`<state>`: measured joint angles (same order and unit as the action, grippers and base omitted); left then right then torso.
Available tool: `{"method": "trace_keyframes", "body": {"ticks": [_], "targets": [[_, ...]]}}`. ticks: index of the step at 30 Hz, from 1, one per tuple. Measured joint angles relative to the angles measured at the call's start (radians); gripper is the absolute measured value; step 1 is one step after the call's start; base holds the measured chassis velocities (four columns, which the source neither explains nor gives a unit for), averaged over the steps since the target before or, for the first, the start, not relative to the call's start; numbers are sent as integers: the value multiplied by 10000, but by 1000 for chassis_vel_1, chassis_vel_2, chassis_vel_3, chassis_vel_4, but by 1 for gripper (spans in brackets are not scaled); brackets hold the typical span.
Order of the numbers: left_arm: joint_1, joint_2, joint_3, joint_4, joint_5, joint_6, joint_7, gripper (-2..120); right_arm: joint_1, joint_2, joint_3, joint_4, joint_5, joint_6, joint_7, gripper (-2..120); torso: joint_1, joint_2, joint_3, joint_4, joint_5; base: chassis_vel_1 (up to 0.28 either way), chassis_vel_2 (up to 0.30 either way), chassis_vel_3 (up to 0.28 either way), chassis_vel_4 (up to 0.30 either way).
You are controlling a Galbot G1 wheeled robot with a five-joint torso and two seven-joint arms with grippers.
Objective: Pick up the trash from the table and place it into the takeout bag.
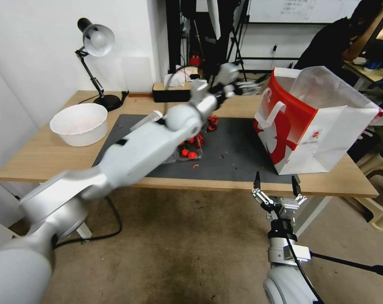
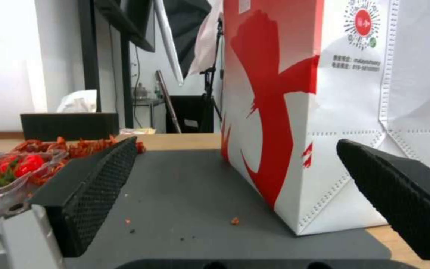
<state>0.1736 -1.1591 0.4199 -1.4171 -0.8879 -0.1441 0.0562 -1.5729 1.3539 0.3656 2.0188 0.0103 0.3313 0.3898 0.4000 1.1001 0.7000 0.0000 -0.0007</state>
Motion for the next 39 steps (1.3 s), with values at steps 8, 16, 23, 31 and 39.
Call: {"method": "trace_keyframes", "body": {"ticks": [8,16,23,31,39], "targets": [[3193,1565,-2827,-2034,711,773,-730,100,18,-17,-171,23,-61,-25,-22,100,-1,0,-1,4,3,0,0,0,0],[5634,1943,-4715,-3536,1460,1124,-1123,100,37,-55,-246,6,-73,-25,-33,100,-1,0,-1,-1,7,0,0,0,0],[8243,1472,-6671,-4963,3021,1235,-1635,100,7,-71,-250,-16,-68,14,-31,100,-2,0,-1,0,8,0,0,0,0],[11128,599,-8065,-5832,4728,982,-2506,100,-136,-77,-232,-8,-37,118,4,100,-2,0,-1,3,5,0,0,0,0],[12160,132,-8571,-5997,5127,377,-2590,100,-252,-44,-223,-38,-30,178,63,100,-2,0,-1,0,9,0,0,0,0]]}}
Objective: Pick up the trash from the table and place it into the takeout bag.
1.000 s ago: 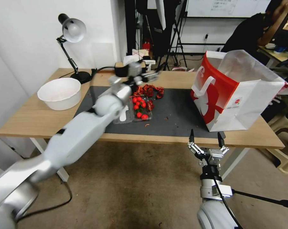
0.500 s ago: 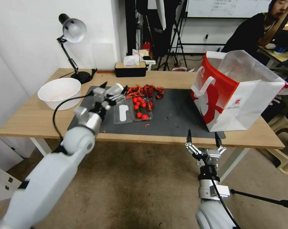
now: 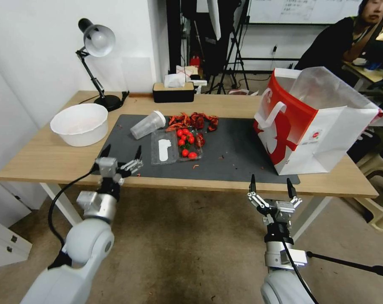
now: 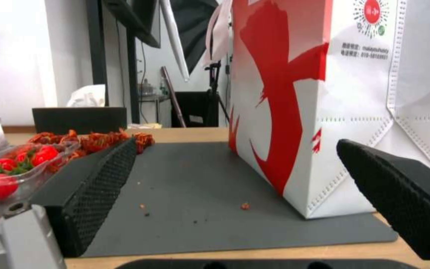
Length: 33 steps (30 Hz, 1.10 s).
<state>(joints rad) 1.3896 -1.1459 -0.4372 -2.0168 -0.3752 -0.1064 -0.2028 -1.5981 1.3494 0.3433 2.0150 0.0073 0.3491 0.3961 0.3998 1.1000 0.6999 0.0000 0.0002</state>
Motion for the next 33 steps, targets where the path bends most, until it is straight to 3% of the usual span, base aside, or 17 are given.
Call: {"method": "trace_keyframes", "body": {"ticks": [13,24,30,33], "targets": [[867,-221,-141,471,326,-1033,18,100,-130,79,-16,-84,-35,-19,175,100,0,0,1,0,-2,0,0,0,0],[953,-213,-80,808,395,-1311,107,100,-87,119,-29,-143,-39,-43,186,100,3,0,1,1,-2,0,0,0,0],[483,108,-53,976,173,-1247,566,100,-74,176,-29,-186,-40,-43,187,100,3,0,1,0,-2,0,0,0,0],[14,511,29,1211,-98,-1169,1148,100,-76,198,-22,-188,-48,-43,188,100,2,0,2,0,-2,0,0,0,0]]}}
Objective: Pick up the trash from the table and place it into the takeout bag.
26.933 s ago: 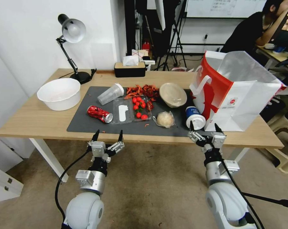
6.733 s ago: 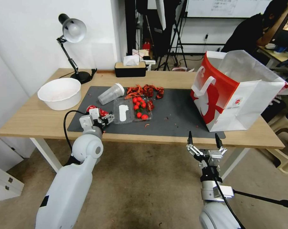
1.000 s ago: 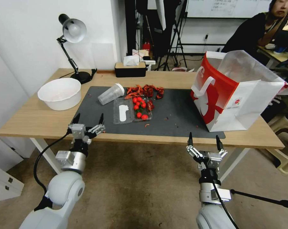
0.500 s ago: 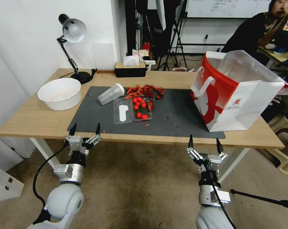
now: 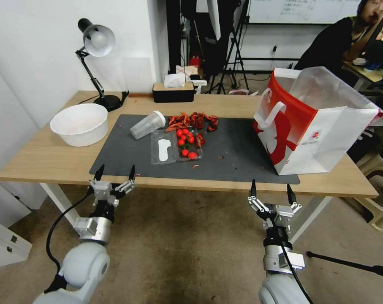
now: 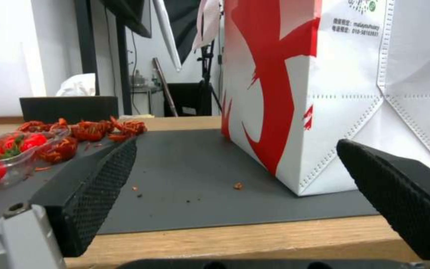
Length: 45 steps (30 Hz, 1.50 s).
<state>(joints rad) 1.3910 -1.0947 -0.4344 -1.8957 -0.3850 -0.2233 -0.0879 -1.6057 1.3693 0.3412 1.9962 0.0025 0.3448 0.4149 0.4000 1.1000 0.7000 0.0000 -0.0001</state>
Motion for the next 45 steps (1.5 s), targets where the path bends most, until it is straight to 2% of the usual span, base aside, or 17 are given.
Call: {"method": "trace_keyframes", "body": {"ticks": [7,10,13,14,15,17,21,24,26,32,34,36,37,38,41,42,45], "targets": [[-1118,1025,364,726,-761,186,986,100,124,-37,-8,6,-4,-107,-4,100,0,0,0,4,0,0,0,0,0],[-1519,1256,484,1002,-1005,262,1240,100,142,-31,-9,6,-4,-117,-6,100,0,0,0,3,-1,0,0,0,0],[-3007,1855,910,2125,-1615,338,2207,100,134,8,13,6,-7,-123,-7,100,1,-2,1,-5,-1,0,0,0,0],[-3007,1855,910,2125,-1615,338,2207,100,134,8,13,6,-7,-123,-7,100,1,-2,1,-5,-1,0,0,0,0],[-3712,2097,1142,2694,-1914,343,2703,100,127,24,36,5,-13,-126,-7,100,1,-3,1,-2,0,0,0,0,0],[-4273,2281,1332,3150,-2163,387,3225,100,124,36,60,1,-17,-128,-8,100,1,-2,1,-2,0,0,0,0,0],[-4640,2387,1471,3467,-2333,449,3686,100,129,53,69,-7,-22,-134,-7,100,1,-2,1,0,0,0,0,0,0],[-4724,2411,1512,3543,-2375,463,3797,100,132,55,70,-10,-24,-136,-8,100,1,-2,1,1,0,0,0,0,0],[-5273,2526,1793,4047,-2596,525,4428,100,155,96,77,-31,-49,-147,-9,100,1,-2,1,1,1,0,0,0,0],[-5867,2603,2130,4638,-2814,563,5002,100,189,132,71,-46,-74,-168,-10,100,2,-2,1,-1,-1,0,0,0,0],[-6460,2654,2528,5227,-2983,657,5464,100,237,162,62,-63,-98,-199,-12,100,1,-2,1,2,-1,0,0,0,0],[-6523,2655,2575,5285,-2992,666,5506,100,246,164,60,-65,-101,-206,-13,100,1,-3,1,4,-1,0,0,0,0],[-7196,2654,3062,5880,-3063,742,5884,100,307,208,52,-74,-122,-248,-14,100,2,-2,0,0,0,0,0,0,0],[-7196,2654,3062,5880,-3063,742,5884,100,307,208,52,-74,-122,-248,-14,100,2,-2,0,0,0,0,0,0,0],[-8750,2463,4400,7362,-3045,994,6401,100,358,312,45,-104,-177,-277,-16,100,1,-2,0,-1,3,0,0,0,0],[-8750,2463,4400,7362,-3045,994,6401,100,358,312,45,-104,-177,-277,-16,100,1,-2,0,-1,3,0,0,0,0],[-9609,2160,4877,8441,-2652,1140,6640,100,323,306,160,-110,-177,-273,9,100,1,-1,0,-1,0,0,0,0,0]]}}
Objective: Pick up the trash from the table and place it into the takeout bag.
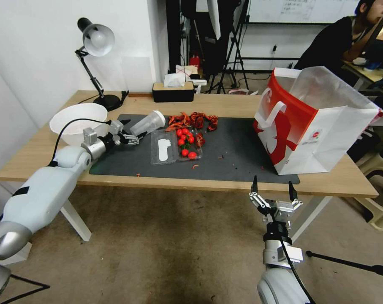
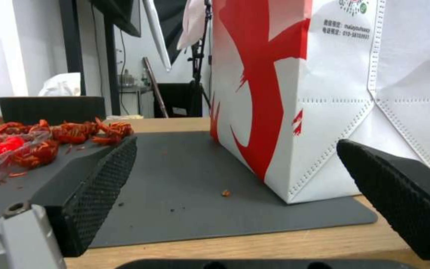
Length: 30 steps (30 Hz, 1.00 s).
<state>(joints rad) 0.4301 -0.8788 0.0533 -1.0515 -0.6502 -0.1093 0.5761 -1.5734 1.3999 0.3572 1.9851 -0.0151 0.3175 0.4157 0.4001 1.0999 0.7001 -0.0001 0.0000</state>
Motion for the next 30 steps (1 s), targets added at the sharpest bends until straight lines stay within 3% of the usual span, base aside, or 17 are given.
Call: {"method": "trace_keyframes", "body": {"ticks": [8,11,12,19,30], "targets": [[-750,-254,424,1034,215,274,421,95,8,-50,64,0,38,15,30,100,0,0,0,0,0,0,0,0,0],[-937,-327,455,1366,395,399,838,83,2,-69,81,0,52,22,59,100,-1,1,-1,1,1,0,0,0,0],[-937,-327,455,1366,395,399,838,83,2,-69,81,0,52,22,59,100,-1,1,-1,1,1,0,0,0,0],[-839,-320,386,1383,486,383,1044,54,2,-55,91,-33,54,61,75,100,-1,1,-1,1,1,0,0,0,0],[-771,-238,246,939,376,-105,1200,53,1,-28,83,-52,36,77,90,100,-1,1,-1,3,0,0,0,0,0]]}}
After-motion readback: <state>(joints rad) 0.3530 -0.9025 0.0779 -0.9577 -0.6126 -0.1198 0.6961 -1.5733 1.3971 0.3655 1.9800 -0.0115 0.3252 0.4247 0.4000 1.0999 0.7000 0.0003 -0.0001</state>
